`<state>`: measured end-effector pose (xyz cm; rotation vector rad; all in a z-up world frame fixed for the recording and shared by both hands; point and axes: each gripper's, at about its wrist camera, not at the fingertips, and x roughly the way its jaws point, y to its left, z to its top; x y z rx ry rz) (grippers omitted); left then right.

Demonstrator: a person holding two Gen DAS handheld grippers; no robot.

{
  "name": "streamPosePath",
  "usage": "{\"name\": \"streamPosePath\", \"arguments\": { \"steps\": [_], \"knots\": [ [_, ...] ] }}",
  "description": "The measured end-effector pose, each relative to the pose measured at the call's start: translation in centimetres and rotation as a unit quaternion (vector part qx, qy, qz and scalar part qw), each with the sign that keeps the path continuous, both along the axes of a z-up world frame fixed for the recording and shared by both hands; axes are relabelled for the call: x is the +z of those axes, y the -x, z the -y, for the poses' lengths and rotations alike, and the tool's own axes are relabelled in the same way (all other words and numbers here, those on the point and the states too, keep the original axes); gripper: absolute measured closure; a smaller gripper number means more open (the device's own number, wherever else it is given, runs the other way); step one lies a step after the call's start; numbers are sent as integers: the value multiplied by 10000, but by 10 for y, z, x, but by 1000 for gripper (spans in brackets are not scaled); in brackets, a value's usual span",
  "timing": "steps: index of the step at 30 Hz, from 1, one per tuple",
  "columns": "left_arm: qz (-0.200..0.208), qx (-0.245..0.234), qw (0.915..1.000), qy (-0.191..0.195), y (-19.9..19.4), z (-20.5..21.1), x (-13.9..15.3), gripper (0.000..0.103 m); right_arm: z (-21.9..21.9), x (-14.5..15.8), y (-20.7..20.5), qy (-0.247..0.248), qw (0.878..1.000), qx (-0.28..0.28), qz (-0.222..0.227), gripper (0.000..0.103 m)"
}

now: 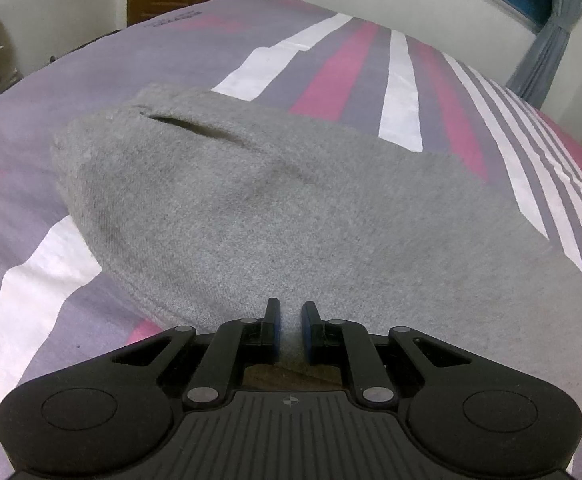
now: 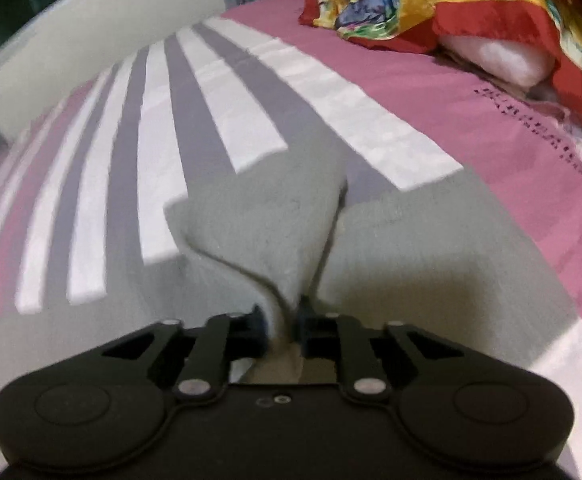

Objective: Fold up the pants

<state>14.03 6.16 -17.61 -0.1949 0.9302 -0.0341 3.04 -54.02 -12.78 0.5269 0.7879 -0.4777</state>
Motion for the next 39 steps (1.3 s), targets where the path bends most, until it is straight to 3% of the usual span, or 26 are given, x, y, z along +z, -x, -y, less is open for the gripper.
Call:
{"name": "streamPosePath", "arguments": {
  "steps": [3, 6, 8, 10, 13, 15, 16, 20, 24, 26, 29, 31, 39],
  "knots": [
    [7, 9, 10000, -60, 0, 2, 0, 92, 7, 35, 7, -45, 9953, -57, 966, 91],
    [38, 11, 9999, -165, 2, 5, 1, 92, -3, 61, 29, 475, 9876, 4, 1496, 92],
    [64, 42, 9998, -199, 3, 6, 0, 92, 2, 41, 42, 418, 9916, -197, 1211, 91],
    [79, 25, 9996, -270, 4, 8, 0, 92, 16, 4, 59, 63, 9961, -505, 722, 91],
    [71, -4, 9994, -343, 4, 10, 1, 92, 24, -27, 81, -189, 9967, -654, 432, 91],
    [59, -8, 9993, -373, 4, 11, 2, 92, 27, -28, 95, -239, 9956, -729, 546, 77],
    [59, -10, 9992, -388, 3, 11, 2, 92, 30, -28, 99, -316, 9953, -698, 584, 76],
    [78, -7, 9989, -456, 5, 14, 2, 92, 53, -28, 105, -559, 9920, -843, 761, 78],
    [73, -20, 9986, -518, 4, 16, 3, 92, 61, -26, 114, -512, 9896, -1086, 788, 94],
    [76, -29, 9985, -543, 4, 17, 3, 92, 62, -25, 118, -485, 9900, -1044, 811, 96],
    [93, -32, 9983, -567, 5, 17, 3, 92, 57, -19, 124, -250, 9911, -993, 853, 97],
    [102, -46, 9983, -580, 6, 17, 3, 92, 61, -30, 127, -336, 9920, -1039, 632, 97],
    [122, -114, 9977, -655, 5, 19, 2, 92, 59, -34, 137, -238, 9937, -961, 530, 98]
  ]
}}
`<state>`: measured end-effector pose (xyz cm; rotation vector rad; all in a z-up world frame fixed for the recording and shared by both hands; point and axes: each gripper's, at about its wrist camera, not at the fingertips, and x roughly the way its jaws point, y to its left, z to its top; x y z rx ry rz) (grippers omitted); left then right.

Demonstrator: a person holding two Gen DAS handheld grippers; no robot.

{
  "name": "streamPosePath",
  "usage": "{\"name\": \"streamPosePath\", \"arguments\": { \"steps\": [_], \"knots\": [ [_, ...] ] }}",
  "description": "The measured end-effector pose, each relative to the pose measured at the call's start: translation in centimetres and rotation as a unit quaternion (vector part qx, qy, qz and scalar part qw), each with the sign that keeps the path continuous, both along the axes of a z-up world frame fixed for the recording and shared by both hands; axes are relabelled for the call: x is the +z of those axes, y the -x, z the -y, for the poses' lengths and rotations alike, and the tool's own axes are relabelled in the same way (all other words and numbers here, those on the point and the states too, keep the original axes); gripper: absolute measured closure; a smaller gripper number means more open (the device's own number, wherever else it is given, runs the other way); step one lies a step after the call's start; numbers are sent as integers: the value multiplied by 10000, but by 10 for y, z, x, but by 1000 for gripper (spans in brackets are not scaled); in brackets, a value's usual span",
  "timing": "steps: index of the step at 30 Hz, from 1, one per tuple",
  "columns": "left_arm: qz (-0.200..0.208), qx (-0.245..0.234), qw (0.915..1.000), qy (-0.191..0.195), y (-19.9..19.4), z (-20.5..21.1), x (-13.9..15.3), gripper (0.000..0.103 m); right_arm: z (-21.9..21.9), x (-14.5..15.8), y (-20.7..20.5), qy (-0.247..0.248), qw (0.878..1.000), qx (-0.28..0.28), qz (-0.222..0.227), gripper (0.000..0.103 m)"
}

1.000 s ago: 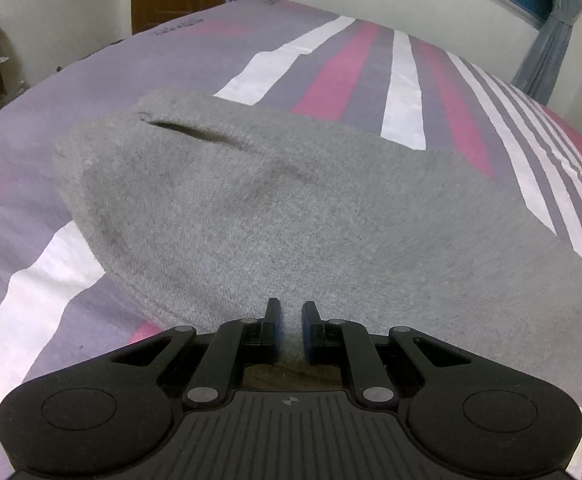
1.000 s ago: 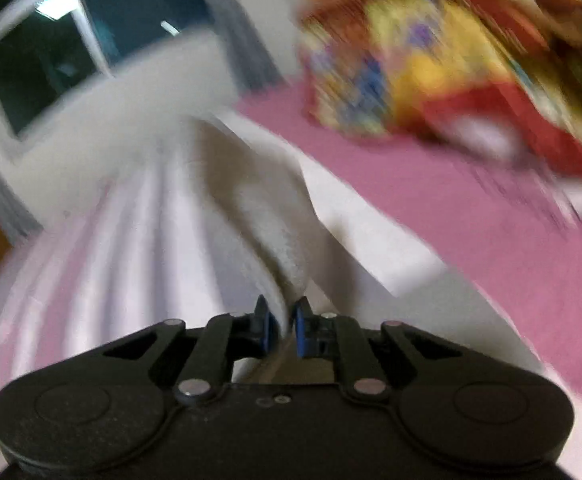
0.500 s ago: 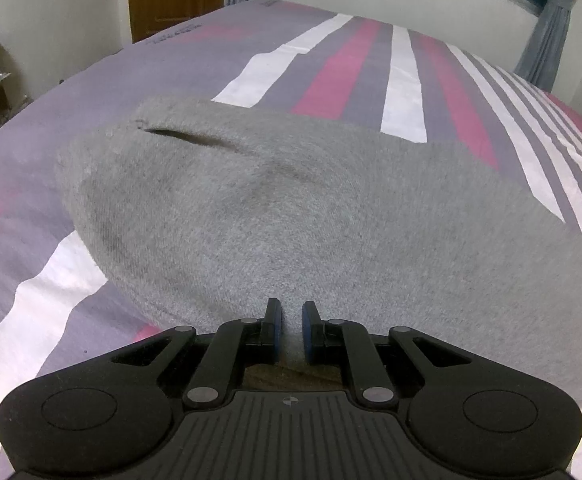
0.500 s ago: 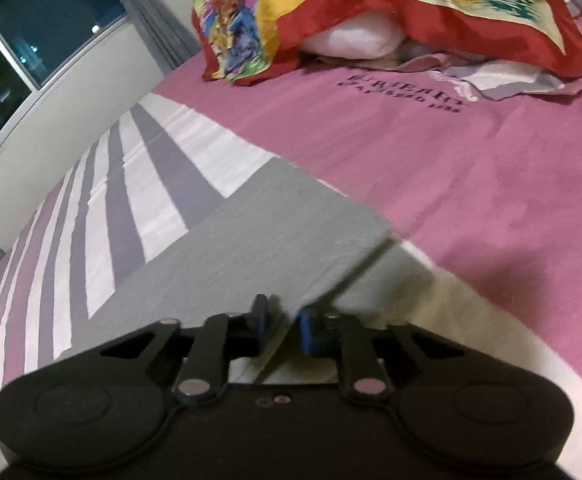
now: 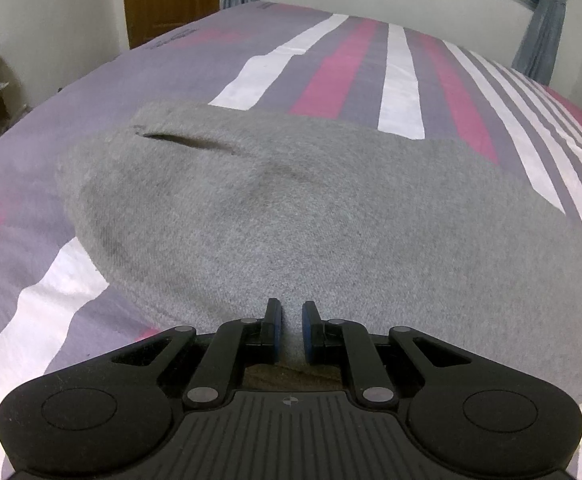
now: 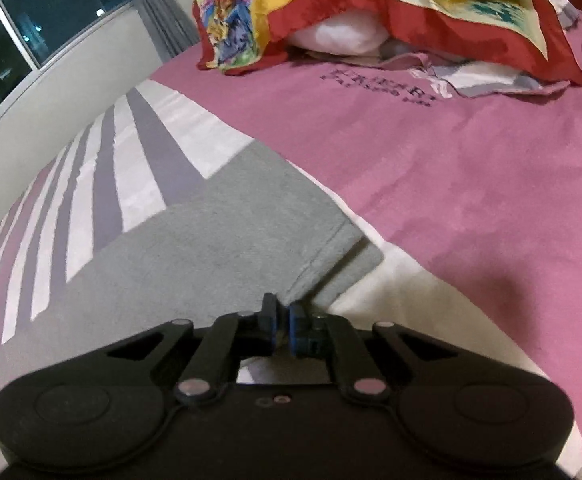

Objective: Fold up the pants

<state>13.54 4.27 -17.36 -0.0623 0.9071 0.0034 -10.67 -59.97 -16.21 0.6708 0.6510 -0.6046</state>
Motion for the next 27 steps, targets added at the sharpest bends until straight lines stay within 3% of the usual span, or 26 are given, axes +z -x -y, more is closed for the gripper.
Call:
{"name": "streamPosePath", "arguments": {
  "steps": [1, 3, 5, 7, 10, 13, 19, 22, 25, 27],
  "knots": [
    [4, -27, 10000, -39, 0, 1, 1, 92, -1, 1, -3, 23, 10000, 20, -61, 96],
    [37, -40, 10000, -48, 2, 1, 5, 92, -5, 12, -1, 263, 9995, -115, -129, 77],
    [150, -55, 9999, -35, 7, 3, 12, 91, -8, 24, 11, 523, 9976, -449, 7, 77],
    [229, -178, 9996, 15, 9, 10, 18, 91, -13, 35, 15, 781, 9962, -388, 86, 77],
    [215, -499, 9985, 79, 5, 38, 21, 91, -30, 43, -13, 1077, 9934, 396, -31, 76],
    [184, -769, 9966, 214, -1, 76, 21, 91, -48, 38, -49, 950, 9900, 1036, -103, 75],
    [101, -1567, 9874, 202, -4, 171, 15, 91, -79, 21, -113, 990, 9763, 1901, -305, 75],
    [197, -1867, 9822, 28, -7, 213, 12, 92, -80, 12, -132, 1211, 9712, 1998, -474, 75],
    [187, -1731, 9847, 33, -18, 231, 11, 92, -59, 8, -134, 1628, 9676, 1799, -696, 75],
    [154, -1701, 9853, 16, -28, 240, 11, 92, -38, 4, -131, 1599, 9701, 1663, -755, 77]
  ]
}}
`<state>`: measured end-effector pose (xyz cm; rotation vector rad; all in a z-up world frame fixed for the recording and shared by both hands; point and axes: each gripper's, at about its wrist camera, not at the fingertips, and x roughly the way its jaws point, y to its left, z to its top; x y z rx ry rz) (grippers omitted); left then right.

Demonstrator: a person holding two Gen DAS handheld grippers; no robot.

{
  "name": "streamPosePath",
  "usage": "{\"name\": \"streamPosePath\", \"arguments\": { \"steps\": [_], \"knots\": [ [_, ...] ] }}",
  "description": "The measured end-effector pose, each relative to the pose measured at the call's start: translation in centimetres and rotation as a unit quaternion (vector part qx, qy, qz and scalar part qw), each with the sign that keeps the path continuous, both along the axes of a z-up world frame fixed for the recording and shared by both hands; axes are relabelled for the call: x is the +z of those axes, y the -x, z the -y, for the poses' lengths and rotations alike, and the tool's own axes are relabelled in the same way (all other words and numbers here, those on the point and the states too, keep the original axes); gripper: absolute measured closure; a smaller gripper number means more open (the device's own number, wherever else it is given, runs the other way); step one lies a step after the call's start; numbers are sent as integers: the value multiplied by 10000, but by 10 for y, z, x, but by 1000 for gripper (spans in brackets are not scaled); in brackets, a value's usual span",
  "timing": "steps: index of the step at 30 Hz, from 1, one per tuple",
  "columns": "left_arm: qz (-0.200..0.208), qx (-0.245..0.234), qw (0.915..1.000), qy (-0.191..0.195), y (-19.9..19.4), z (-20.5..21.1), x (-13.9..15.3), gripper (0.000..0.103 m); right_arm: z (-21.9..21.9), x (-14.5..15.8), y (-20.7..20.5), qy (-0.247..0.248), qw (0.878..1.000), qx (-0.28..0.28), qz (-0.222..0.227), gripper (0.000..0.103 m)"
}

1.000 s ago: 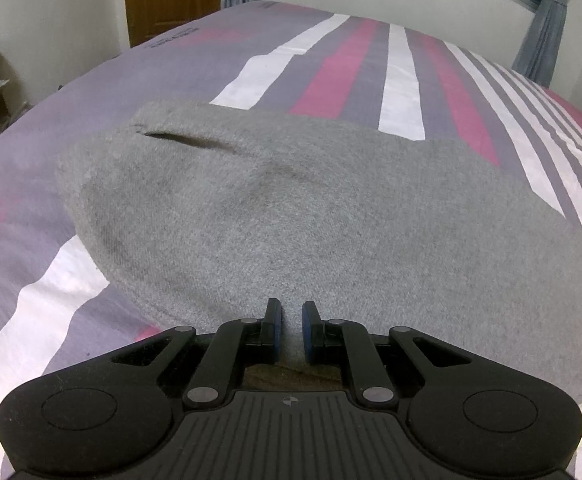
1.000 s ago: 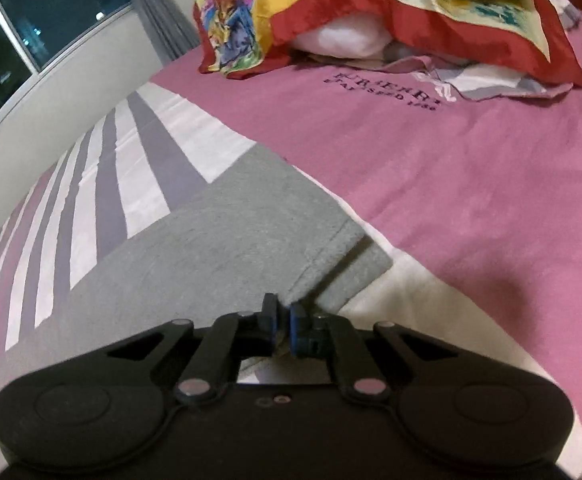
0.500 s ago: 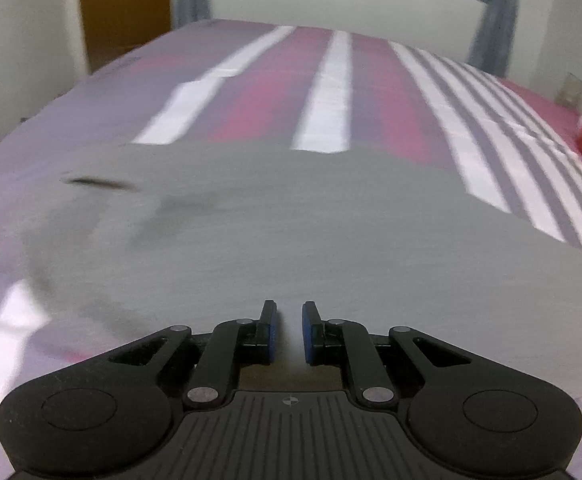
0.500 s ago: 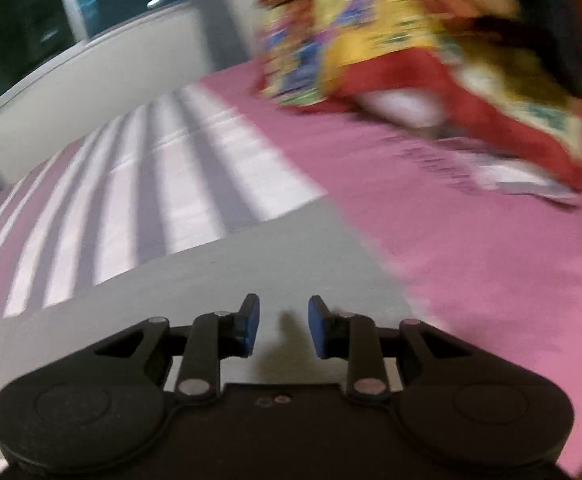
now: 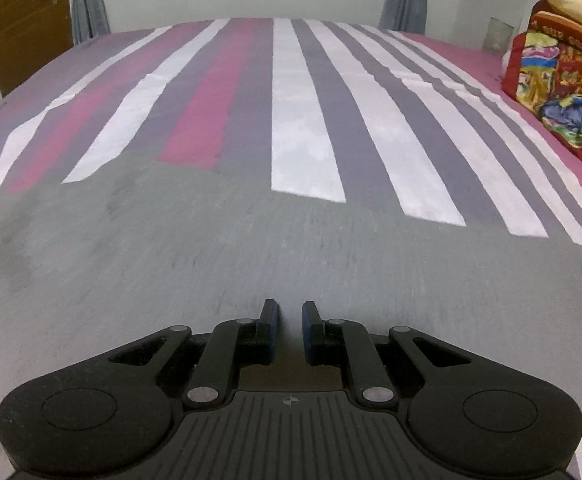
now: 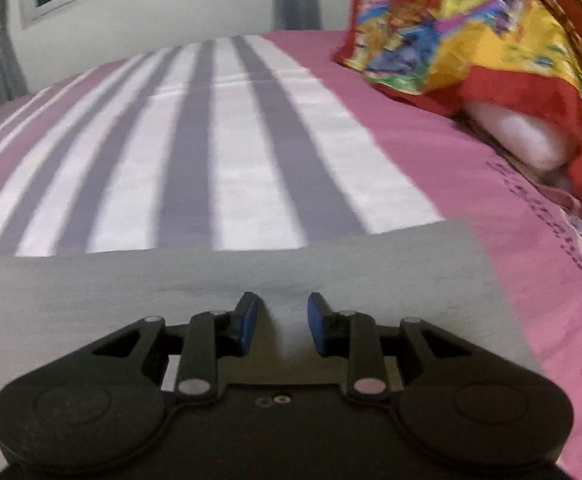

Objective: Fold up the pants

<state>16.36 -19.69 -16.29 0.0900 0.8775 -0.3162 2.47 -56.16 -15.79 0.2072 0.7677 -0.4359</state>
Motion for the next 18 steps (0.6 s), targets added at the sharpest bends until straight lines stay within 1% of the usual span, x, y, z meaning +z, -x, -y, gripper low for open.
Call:
{"name": "streamPosePath", "arguments": {
  "steps": [2, 4, 7, 8, 10, 12, 15, 16, 18],
  "knots": [
    [-80, 56, 9999, 64, -9, 1, -1, 92, 18, -2, 9, -102, 9998, -169, 14, 77],
    [-129, 43, 9998, 110, -9, -3, 0, 92, 25, -1, 19, -167, 9995, -283, 36, 77],
    [-95, -27, 9999, 68, 9, -5, 5, 92, 16, 9, 40, -301, 9989, -312, 167, 74],
    [-85, -57, 9999, 102, 16, -6, 7, 92, 11, 13, 48, -333, 9988, -257, 254, 72],
    [-62, -127, 9997, 189, 35, -5, 11, 91, -5, 17, 64, -337, 9986, -130, 382, 71],
    [-10, -237, 9996, 174, 55, 1, 12, 91, -21, 16, 73, -288, 9990, 46, 325, 68],
    [-19, -444, 9990, 46, 77, 13, 5, 91, -35, 2, 72, 48, 9997, 252, -19, 64],
    [-4, -448, 9990, -12, 82, 15, 2, 91, -36, -3, 72, 92, 9995, 277, -70, 64],
    [51, -448, 9990, -57, 86, 15, 1, 91, -35, -2, 72, 54, 9997, 225, -88, 63]
  ]
}}
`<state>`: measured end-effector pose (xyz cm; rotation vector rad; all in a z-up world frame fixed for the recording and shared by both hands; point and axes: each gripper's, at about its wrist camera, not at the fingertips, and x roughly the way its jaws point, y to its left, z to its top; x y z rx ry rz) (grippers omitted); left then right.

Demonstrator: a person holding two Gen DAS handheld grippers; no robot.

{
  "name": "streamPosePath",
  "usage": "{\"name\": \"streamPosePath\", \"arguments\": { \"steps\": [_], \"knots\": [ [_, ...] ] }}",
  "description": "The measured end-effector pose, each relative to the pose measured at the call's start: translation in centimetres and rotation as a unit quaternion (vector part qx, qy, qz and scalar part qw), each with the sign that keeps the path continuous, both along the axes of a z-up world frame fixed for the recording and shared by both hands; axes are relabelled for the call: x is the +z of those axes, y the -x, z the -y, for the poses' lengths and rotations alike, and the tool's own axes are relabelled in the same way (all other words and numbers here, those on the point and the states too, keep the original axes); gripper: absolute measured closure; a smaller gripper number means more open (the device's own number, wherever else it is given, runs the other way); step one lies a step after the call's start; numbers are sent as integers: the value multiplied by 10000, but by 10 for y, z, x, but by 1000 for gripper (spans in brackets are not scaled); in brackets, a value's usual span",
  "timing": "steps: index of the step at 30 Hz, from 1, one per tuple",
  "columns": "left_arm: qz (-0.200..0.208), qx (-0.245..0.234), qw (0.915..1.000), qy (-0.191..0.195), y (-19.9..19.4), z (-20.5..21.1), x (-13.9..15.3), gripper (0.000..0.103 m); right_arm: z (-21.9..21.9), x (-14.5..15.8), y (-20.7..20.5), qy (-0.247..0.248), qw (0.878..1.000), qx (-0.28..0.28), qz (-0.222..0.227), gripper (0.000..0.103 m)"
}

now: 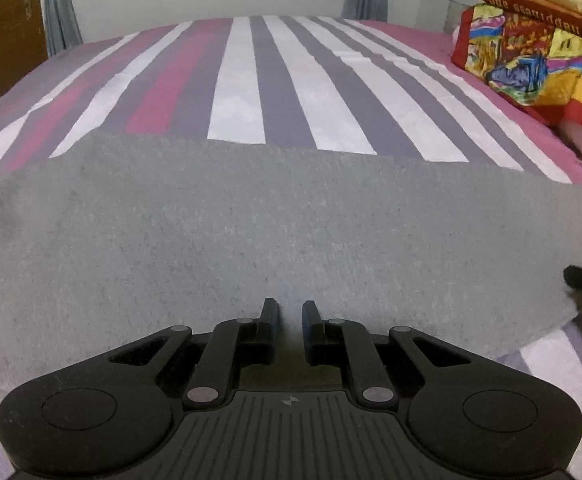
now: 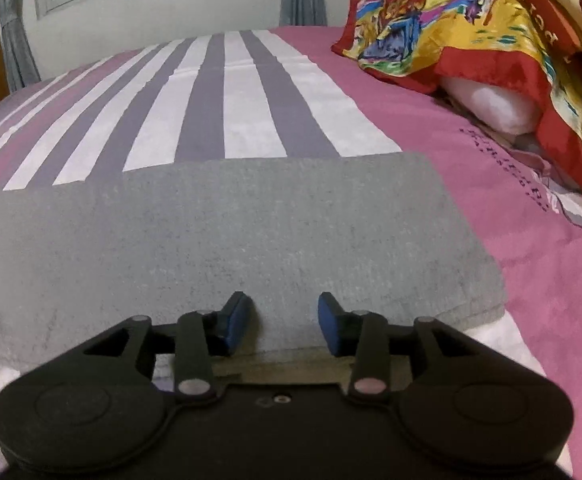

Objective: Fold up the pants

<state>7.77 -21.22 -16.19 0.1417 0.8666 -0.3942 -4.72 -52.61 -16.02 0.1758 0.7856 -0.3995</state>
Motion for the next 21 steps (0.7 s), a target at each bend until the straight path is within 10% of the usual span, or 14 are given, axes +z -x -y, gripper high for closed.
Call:
{"name": "streamPosePath", "arguments": {
  "steps": [21],
  "knots": [
    [-116, 443, 9988, 189, 12, -34, 12, 91, -69, 37, 2, -376, 9972, 401, 509, 47]
  ]
}}
